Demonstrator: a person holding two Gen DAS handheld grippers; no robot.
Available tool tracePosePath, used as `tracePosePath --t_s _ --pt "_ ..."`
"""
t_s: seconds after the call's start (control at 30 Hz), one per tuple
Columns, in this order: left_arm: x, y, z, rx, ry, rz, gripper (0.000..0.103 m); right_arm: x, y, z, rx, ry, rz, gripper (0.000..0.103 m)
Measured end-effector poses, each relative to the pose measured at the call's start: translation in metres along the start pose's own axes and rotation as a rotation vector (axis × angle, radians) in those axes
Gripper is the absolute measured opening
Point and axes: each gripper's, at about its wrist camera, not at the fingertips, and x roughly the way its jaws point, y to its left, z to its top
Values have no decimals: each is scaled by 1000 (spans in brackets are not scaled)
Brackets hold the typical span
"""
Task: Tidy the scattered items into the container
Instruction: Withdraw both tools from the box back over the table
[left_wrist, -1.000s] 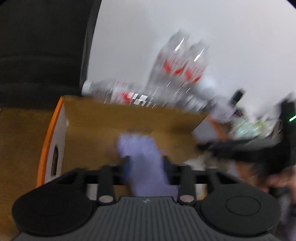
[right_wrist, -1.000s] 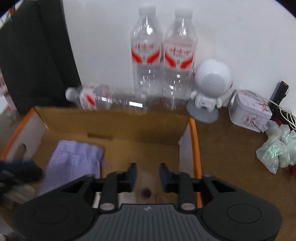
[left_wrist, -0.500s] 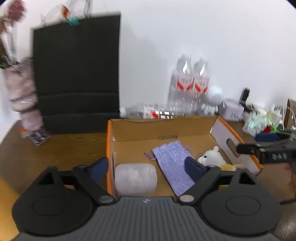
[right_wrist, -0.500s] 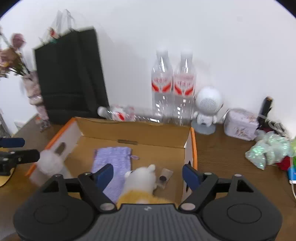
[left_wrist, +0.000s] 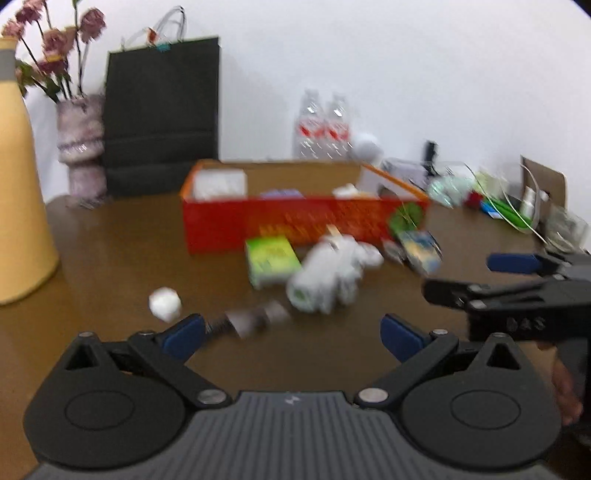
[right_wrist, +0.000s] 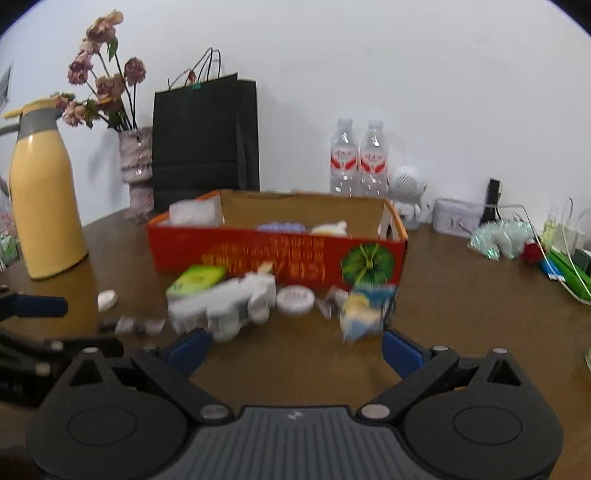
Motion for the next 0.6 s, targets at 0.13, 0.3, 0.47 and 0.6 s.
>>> tracePosePath --t_s 0.13,0.3,0.47,0.6 --pt "3 0 -9 20 35 48 103 -6 2 -13 22 35 10 101" --pt "10 12 -16 -39 96 57 103 -2 11 -27 -30 116 -7 100" --pt "14 18 -17 -68 128 80 103 -2 10 -30 -18 127 4 100" --pt "9 31 -3 -41 57 66 103 -1 5 -27 4 124 20 98"
